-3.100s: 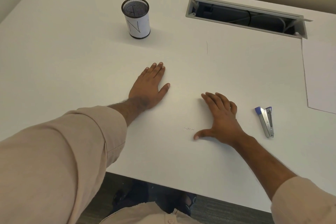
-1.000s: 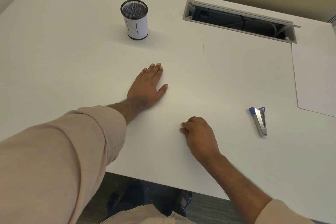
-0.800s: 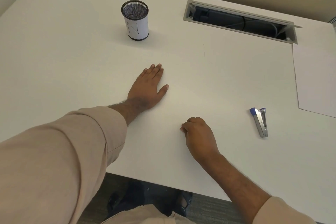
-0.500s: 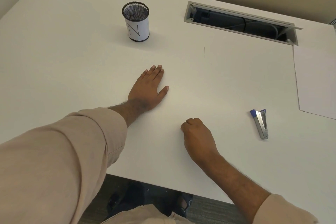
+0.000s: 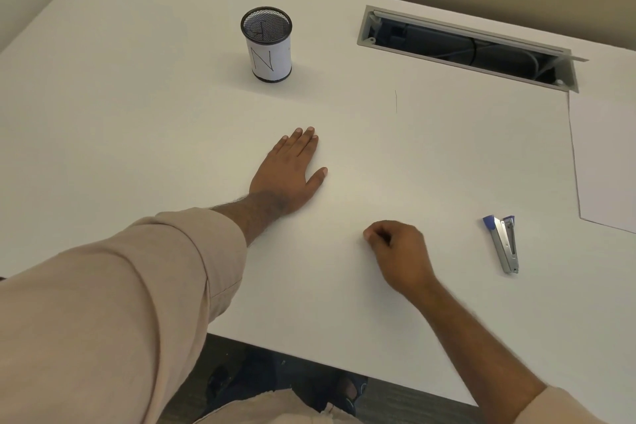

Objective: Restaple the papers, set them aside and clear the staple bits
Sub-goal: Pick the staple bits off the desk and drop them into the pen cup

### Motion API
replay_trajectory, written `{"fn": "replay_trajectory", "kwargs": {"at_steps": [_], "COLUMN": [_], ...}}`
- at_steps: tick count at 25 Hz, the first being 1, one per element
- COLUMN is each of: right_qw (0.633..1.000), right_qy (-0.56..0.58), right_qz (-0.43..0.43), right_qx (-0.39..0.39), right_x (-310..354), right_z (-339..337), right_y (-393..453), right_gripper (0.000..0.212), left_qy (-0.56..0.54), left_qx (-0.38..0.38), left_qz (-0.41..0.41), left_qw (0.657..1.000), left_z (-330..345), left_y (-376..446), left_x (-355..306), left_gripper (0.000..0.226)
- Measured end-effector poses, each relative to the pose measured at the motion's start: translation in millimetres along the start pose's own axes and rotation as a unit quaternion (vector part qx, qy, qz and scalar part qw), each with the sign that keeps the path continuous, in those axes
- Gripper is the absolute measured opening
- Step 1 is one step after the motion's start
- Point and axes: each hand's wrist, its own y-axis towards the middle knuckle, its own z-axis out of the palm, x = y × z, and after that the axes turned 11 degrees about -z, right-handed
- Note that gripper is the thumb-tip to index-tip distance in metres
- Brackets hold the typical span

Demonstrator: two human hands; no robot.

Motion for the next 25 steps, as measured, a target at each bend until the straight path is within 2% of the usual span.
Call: {"fn": "replay_trajectory", "kwargs": {"at_steps": [3, 8, 15, 19, 22, 25], "right_qw": [0.979, 0.902, 0.844, 0.794, 0.798, 0.834], "right_qy": [0.179, 0.403, 0.514, 0.591, 0.59, 0.545], "right_qz": [0.101, 0.151, 0.139, 0.111, 0.08, 0.05], "right_qx": [-0.014, 0.029, 0.065, 0.09, 0.088, 0.066], "right_x": [-3.7, 7.8, 55.2, 97.8, 140.1, 180.3], "right_z": [-15.0, -30.2, -33.7, -38.6, -36.9, -26.7], "right_y": [11.9, 35.9, 96.6, 151.3, 204.3, 254.2], "right_gripper": [0.013, 0.009, 0.01, 0.004, 0.006, 0.01], "left_qy": [0.008, 0.027, 0.026, 0.015, 0.005, -0.003], "left_qx": [0.004, 0.004, 0.001, -0.003, -0.002, -0.007], "left_qz": [0.006, 0.013, 0.013, 0.013, 0.015, 0.014], "left_qw": [1.0, 1.0, 1.0, 1.0, 1.0, 1.0], "left_z": [0.1, -0.6, -1.3, -0.3, -2.1, -3.2], "left_y": [0.7, 2.2, 3.4, 1.7, 2.0, 2.9], "left_x": [0.0, -0.5, 0.3, -1.3, -1.7, -1.3], "left_gripper": [0.067, 0.069, 0.069, 0.07, 0.069, 0.068]}}
